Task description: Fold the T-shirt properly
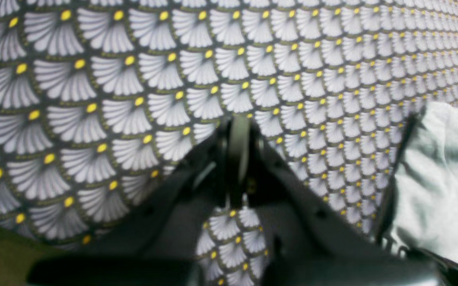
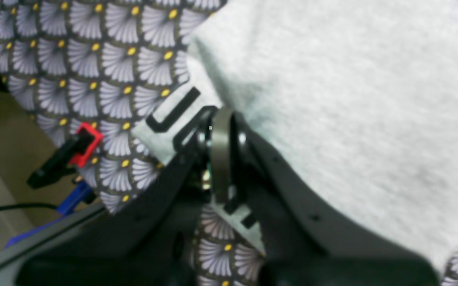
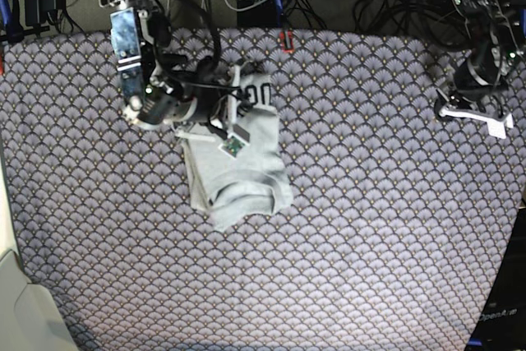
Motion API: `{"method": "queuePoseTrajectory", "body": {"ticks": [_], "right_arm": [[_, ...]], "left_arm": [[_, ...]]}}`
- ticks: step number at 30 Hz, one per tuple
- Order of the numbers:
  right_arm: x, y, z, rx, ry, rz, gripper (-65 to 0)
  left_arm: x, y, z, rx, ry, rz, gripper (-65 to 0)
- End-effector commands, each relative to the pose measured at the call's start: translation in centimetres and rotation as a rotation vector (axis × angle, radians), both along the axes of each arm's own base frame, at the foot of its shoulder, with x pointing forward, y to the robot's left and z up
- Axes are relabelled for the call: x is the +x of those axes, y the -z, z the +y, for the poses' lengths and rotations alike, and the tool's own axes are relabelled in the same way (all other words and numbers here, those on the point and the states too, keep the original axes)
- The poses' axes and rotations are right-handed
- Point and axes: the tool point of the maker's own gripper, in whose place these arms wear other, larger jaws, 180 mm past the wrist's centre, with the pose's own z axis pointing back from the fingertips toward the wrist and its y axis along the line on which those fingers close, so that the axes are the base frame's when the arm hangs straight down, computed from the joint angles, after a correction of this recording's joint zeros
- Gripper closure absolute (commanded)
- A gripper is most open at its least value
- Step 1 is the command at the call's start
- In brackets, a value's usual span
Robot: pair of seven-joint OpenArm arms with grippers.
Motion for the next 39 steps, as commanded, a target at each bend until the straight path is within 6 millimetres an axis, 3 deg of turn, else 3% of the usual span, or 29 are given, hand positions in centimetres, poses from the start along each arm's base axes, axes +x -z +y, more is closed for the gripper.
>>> {"method": "queuePoseTrajectory", "body": {"ticks": [1,3,7,12,18,22,25,28,32,35,39], "right_arm": [[1.0,-1.6,-0.4,0.0,-0.002,-0.057,0.0],[1.2,-3.4,-0.9,-0.023,-0.009,-0.115,0.0],[1.7,-7.9,-2.4,-0.101,-0.022,-0.252,0.0],[1.8,-7.5,-4.3,-0.166,-0.022,-0.246,0.0],[3.1,-8.3,-5.1,-0.193,-0.016,-0.277,0.0],[1.7,-6.6,-10.2,-0.292,0.034,-0.226,0.0],[1.2,-6.3,-14.7,-0.365,0.092,-0.214,0.0],[-0.8,-5.6,-19.5,-0.424,0.187,-0.168,0.0],[-5.6,-4.6,-25.6,-0.462,0.349,-0.1,0.0],[-9.1,-4.4,-28.4,-0.464,0.431,-0.082,0.0],[-14.8,-3.1,-30.1,-0.477,0.501,0.015,0.0]], "left_arm": [[0.7,-1.2,0.3,0.014,0.009,-0.041,-0.4],[0.4,-1.1,0.4,0.016,0.009,-0.035,-0.4],[0.5,-3.1,0.0,0.058,0.033,-0.08,-0.4],[-0.5,-4.8,-1.0,0.099,0.075,-0.106,-0.4],[-3.8,-2.6,-1.0,0.1,0.08,-0.01,-0.4],[-7.9,-0.4,-0.4,0.141,0.105,0.12,-0.4],[-9.6,1.2,-1.3,0.206,0.205,0.205,-0.4],[-10.9,2.8,-3.6,0.25,0.318,0.271,-0.4],[-12.7,4.7,-7.0,0.295,0.455,0.335,-0.4],[-13.5,5.6,-9.6,0.306,0.524,0.352,-0.4],[-16.1,7.1,-12.0,0.321,0.592,0.412,-0.4]]}}
